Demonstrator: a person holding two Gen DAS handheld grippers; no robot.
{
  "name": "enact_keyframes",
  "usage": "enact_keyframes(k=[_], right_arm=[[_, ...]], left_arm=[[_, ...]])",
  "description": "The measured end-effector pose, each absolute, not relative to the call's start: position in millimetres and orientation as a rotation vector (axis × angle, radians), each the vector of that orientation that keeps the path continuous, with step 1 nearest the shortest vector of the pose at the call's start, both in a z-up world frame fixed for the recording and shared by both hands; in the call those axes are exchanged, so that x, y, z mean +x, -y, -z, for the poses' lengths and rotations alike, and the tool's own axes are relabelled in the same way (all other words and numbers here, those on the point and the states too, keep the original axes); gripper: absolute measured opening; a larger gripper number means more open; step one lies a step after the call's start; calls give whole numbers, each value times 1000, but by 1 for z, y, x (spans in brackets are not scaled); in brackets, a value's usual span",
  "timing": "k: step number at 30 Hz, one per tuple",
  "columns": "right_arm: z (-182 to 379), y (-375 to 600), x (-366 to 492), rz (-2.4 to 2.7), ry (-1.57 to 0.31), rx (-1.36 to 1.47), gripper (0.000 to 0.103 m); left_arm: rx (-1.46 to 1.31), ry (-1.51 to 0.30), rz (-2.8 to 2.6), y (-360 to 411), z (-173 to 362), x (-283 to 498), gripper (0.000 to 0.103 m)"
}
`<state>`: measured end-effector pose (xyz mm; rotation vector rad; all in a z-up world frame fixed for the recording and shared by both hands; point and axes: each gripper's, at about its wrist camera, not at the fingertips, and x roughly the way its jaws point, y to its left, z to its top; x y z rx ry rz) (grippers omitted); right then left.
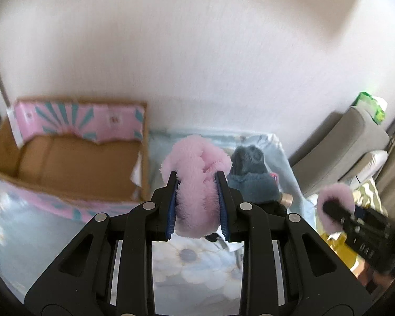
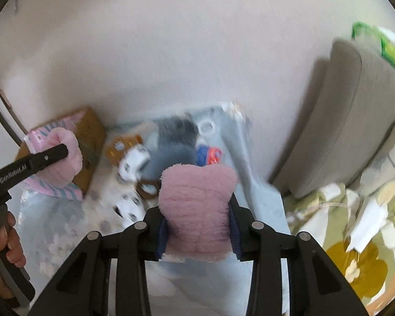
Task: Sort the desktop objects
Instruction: 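Carry the pink slipper and pink pad with both tools over the cardboard box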
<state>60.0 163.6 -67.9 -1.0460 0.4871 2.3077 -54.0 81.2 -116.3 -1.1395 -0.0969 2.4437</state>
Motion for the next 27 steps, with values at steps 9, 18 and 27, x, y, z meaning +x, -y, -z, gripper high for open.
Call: enact_keyframes(k=[9, 18, 27], right_arm=[[10, -139, 4, -2438, -386, -1000, 35], [-15, -113, -107, -2589, -345, -1173, 35], [12, -72, -215, -2668, -273, -1367, 35]], left_arm=[[-1106, -34, -2444, -35, 63, -85, 24], [-1262, -195, -2386, 31, 61, -154, 24], [-1412, -251, -2363, 83, 102, -208, 24]])
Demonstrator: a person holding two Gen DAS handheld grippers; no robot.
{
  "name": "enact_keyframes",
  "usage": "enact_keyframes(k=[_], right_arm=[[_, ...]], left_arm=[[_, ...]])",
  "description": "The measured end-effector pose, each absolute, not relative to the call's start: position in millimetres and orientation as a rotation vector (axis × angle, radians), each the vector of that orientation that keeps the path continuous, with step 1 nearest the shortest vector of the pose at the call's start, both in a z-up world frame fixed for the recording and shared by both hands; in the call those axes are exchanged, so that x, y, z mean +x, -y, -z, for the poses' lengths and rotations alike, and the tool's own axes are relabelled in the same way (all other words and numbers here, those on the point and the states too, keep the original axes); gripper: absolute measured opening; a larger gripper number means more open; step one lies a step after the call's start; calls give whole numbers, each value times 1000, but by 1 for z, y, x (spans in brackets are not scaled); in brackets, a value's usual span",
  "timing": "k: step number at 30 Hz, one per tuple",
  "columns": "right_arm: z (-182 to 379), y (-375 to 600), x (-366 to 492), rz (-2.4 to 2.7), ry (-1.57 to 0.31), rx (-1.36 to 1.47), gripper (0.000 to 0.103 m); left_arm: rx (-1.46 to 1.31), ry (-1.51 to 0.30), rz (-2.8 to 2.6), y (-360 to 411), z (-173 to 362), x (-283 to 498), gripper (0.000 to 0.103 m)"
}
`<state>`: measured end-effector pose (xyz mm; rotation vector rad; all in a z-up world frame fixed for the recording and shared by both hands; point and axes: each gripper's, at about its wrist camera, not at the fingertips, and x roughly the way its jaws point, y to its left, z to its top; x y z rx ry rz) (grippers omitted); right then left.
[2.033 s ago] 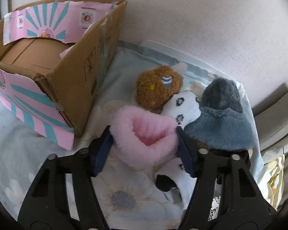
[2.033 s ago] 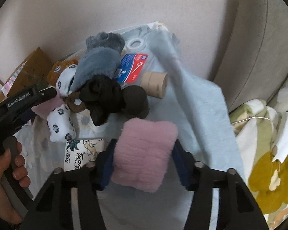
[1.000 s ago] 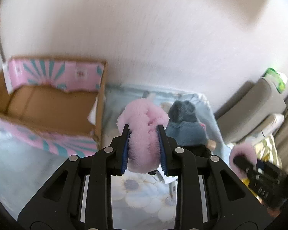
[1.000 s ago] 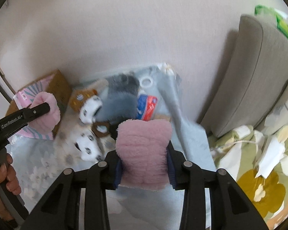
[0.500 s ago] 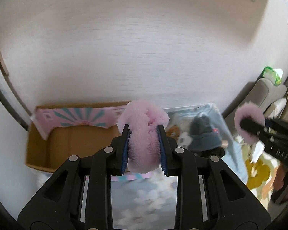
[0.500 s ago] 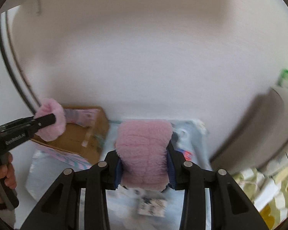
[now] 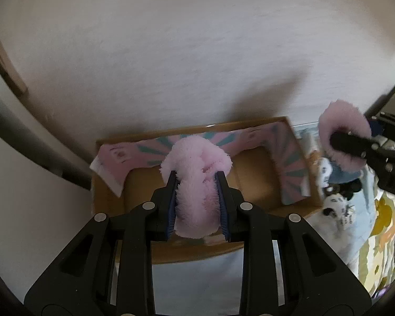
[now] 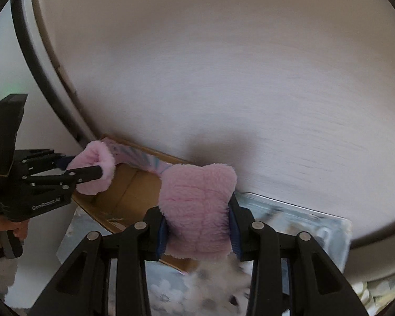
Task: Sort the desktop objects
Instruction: 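Carry the pink slipper and pink pad with both tools over the cardboard box, then open both tools to drop the pink slipper and pink pad into the box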
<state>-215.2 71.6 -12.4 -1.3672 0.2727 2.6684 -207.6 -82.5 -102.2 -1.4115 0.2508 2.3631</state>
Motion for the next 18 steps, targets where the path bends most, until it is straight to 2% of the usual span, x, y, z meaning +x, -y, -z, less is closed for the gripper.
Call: enact_keyframes(k=[11, 18], right_arm=[[90, -34, -280, -2605, -274, -1592, 35], [107, -31, -292, -2567, -301, -1625, 36]], left_arm=[[-1510, -231, -2337, 112, 154, -239, 24], [-1512, -246, -2306, 114, 166, -242, 24]])
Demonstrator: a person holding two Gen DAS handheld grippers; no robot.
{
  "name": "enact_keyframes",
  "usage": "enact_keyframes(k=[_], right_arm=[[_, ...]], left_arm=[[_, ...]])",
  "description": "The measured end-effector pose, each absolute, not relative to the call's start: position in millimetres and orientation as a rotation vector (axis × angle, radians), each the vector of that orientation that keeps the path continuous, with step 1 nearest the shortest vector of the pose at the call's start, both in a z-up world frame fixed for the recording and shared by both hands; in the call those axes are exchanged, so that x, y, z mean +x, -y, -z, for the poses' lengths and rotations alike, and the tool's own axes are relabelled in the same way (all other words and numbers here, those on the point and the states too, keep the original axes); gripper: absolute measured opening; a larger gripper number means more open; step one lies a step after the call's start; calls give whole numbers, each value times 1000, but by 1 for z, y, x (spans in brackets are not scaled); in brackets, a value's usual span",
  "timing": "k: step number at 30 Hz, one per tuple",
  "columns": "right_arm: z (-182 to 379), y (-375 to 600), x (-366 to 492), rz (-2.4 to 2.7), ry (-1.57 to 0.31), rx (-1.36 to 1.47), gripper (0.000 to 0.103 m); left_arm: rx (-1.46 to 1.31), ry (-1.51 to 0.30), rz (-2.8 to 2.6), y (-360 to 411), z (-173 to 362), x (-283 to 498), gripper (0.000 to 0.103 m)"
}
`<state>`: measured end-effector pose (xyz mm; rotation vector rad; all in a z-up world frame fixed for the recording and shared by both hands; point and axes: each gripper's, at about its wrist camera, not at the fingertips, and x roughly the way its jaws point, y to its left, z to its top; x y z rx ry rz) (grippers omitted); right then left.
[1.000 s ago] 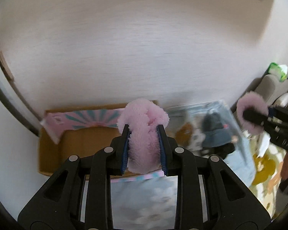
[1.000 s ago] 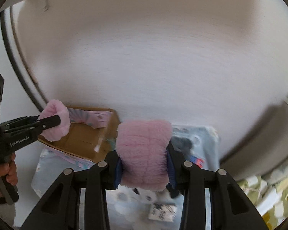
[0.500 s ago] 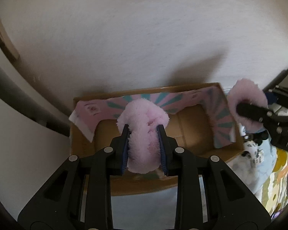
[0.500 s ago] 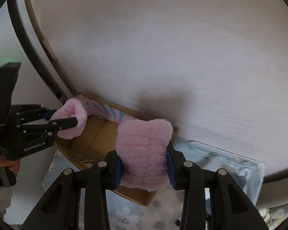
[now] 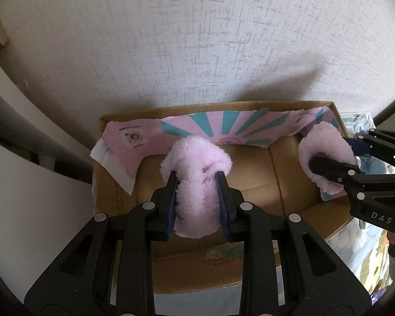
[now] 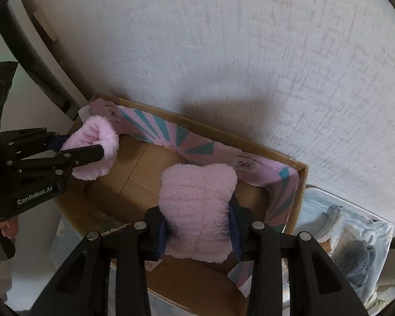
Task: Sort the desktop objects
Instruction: 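Open both tools to drop the pink slipper and pink pad into the box, then move both tools back toward the remaining items on the sheet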
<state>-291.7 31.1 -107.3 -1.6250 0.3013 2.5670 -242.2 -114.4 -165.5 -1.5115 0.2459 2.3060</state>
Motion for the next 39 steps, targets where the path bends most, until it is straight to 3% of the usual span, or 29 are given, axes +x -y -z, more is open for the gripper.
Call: enact_keyframes(k=[12, 13, 15, 16, 17, 18, 20, 24, 25, 29, 39], right_arm=[[116, -24, -303, -2558, -382, -1658, 36], [117, -23, -304, -2556, -368, -1665, 38], [116, -18, -303, -2552, -319, -1689, 41], [115, -19, -299, -2550, -295, -1698, 44], [115, -19, -297, -2543, -265, -1704, 50], [115, -16, -296, -2537, -245, -1705, 54], [115, -14, -296, -2521, -243, -1718, 77], [114, -12, -288, -2530, -235, -1670, 92], [114, -12, -287, -2535, -247, -1667, 103], [111, -7, -281, -2569, -304, -1649, 103], [97, 1, -262, -2594, -224, -1647, 103]], left_arm=[[-1523, -246, -2264, 119, 169, -238, 26], [-1517, -241, -2268, 119, 167, -238, 33], [-1500, -270, -2285, 118, 162, -236, 65], [-1482, -299, -2309, 117, 159, -234, 94], [-1451, -317, -2335, 119, 154, -231, 102], [-1421, -320, -2346, 118, 150, -227, 103], [-1404, -332, -2340, 117, 146, -224, 103], [-1400, -321, -2347, 122, 138, -220, 103], [-1404, -315, -2349, 123, 136, -220, 103], [-1399, -335, -2387, 122, 144, -214, 103], [-1348, -365, -2392, 120, 134, -189, 103]])
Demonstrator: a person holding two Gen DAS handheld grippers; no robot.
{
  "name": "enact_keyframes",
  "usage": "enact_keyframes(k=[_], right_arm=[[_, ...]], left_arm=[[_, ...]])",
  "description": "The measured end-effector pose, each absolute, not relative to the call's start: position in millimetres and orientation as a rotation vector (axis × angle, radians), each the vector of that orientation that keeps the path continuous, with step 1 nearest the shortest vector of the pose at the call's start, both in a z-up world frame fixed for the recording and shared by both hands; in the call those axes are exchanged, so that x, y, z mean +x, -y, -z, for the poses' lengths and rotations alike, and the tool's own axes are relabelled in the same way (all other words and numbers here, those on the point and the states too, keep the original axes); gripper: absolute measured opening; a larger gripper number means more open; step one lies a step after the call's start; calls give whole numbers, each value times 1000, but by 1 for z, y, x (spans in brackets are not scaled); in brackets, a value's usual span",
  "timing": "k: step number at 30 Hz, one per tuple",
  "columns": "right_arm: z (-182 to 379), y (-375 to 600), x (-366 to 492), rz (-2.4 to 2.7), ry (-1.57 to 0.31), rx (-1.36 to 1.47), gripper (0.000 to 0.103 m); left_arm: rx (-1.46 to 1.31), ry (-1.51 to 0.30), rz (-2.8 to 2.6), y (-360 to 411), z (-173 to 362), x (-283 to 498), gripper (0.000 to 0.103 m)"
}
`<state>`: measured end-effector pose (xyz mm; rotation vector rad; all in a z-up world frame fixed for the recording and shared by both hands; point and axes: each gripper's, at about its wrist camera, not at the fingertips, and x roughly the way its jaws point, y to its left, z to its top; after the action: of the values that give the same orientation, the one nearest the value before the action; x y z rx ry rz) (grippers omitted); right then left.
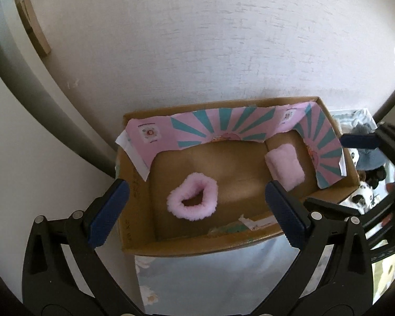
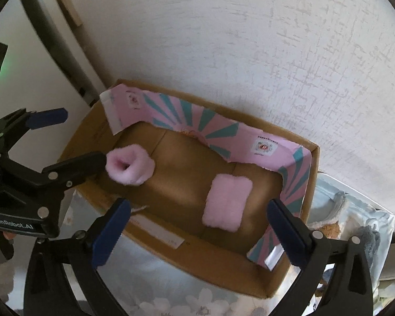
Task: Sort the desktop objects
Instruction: 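Move both tools back toward the remaining items on the sheet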
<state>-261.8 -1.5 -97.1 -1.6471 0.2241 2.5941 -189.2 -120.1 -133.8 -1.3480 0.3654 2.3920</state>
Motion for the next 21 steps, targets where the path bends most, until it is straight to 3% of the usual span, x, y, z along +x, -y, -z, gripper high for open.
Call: enact_keyframes(k=[11, 21], right_arm=[[62, -11, -220, -2655, -190, -1523, 103], [-14, -87, -141, -2633, -207, -1346, 103]], left_arm=[[-1213, -383, -2417, 109, 98, -169, 103], [-1038, -355, -2288, 71, 33, -139, 103]])
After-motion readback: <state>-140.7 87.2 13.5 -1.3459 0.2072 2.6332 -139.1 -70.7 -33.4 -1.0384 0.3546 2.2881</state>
